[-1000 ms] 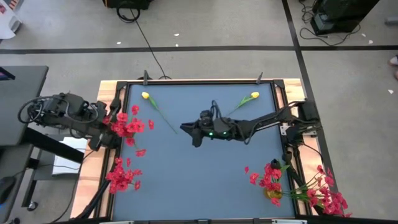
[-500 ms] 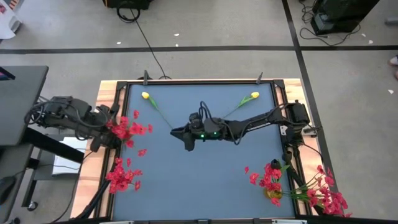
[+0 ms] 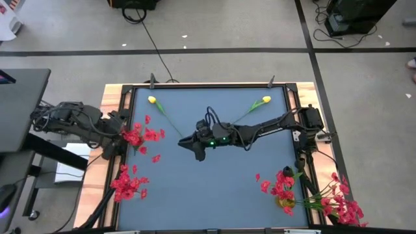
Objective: Sort flowers into vase by color
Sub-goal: Put the red flowers into the transparent vase
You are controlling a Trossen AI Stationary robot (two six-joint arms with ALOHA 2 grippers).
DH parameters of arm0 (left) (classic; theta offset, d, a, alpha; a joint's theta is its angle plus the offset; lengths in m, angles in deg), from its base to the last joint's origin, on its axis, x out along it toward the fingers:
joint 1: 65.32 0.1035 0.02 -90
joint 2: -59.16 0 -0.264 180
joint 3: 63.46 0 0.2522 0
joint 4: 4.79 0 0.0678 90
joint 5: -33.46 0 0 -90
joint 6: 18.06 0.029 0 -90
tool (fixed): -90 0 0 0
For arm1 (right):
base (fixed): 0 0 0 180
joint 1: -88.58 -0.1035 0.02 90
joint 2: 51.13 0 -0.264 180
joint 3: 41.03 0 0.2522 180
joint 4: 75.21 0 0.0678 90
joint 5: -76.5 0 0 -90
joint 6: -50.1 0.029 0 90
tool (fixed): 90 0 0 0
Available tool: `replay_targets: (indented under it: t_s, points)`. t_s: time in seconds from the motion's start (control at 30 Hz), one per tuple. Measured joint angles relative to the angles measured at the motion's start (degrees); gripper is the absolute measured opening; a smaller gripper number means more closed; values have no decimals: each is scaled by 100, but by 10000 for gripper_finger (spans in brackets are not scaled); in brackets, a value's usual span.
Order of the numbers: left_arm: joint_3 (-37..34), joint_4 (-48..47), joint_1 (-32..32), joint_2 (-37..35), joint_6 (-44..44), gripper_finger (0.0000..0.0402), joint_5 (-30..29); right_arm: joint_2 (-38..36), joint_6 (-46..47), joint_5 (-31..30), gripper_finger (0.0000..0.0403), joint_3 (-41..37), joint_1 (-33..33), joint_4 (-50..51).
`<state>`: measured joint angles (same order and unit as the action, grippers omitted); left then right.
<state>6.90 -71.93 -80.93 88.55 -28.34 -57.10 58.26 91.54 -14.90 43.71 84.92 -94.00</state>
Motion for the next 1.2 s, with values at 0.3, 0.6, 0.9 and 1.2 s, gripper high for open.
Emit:
replay_targets:
  t_s: [0.3,0.6,0.9,1.2]
  points:
    - [-2,633,1,473,328,10,-15,-2,-71,499,100,0,32,11]
    - [-2,856,0,457,176,3,-105,-2,-64,646,100,0,37,8]
    - [-121,1007,-2,288,395,1,-95,-4,-49,552,100,0,37,-36]
    - [-1270,2414,-2,-43,169,1,334,-4,100,528,100,0,55,-134]
